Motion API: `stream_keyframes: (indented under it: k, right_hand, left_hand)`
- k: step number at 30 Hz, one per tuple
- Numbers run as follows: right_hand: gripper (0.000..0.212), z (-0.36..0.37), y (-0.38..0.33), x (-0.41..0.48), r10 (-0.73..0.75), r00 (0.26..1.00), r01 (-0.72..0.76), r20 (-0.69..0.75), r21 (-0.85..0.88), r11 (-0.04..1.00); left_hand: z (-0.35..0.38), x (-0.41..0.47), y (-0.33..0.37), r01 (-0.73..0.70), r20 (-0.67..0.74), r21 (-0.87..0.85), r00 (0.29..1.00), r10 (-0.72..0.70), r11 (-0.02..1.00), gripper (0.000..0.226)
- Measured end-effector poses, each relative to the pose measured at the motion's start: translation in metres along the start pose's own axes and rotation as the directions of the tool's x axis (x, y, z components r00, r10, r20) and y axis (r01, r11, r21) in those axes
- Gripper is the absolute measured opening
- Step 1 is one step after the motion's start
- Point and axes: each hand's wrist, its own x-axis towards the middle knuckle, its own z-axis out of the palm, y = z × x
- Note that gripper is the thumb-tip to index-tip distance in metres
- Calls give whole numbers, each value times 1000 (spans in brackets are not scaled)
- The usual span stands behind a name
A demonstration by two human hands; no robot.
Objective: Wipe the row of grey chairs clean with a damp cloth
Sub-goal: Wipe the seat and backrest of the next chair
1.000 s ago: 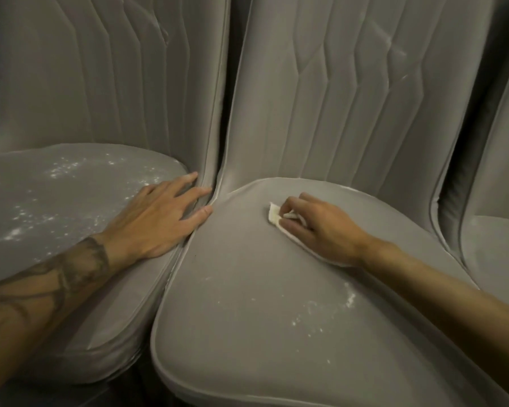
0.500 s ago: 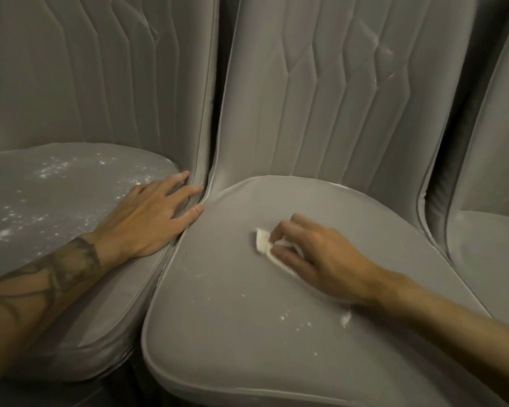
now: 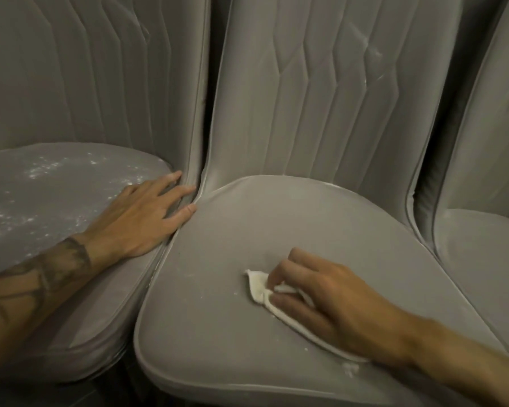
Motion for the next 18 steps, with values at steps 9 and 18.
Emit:
stream_keyframes:
  k: [9, 18]
  right_hand:
    - [26, 2, 27, 20, 255, 955, -277, -154, -147, 949]
    - [25, -8, 39, 53, 298, 948, -309, -111, -102, 945]
  left_hand:
    - [0, 1, -1, -2, 2, 6, 1000, 2, 1000, 75]
    - [-1, 0, 3, 0, -2, 14, 1000, 0, 1000, 73]
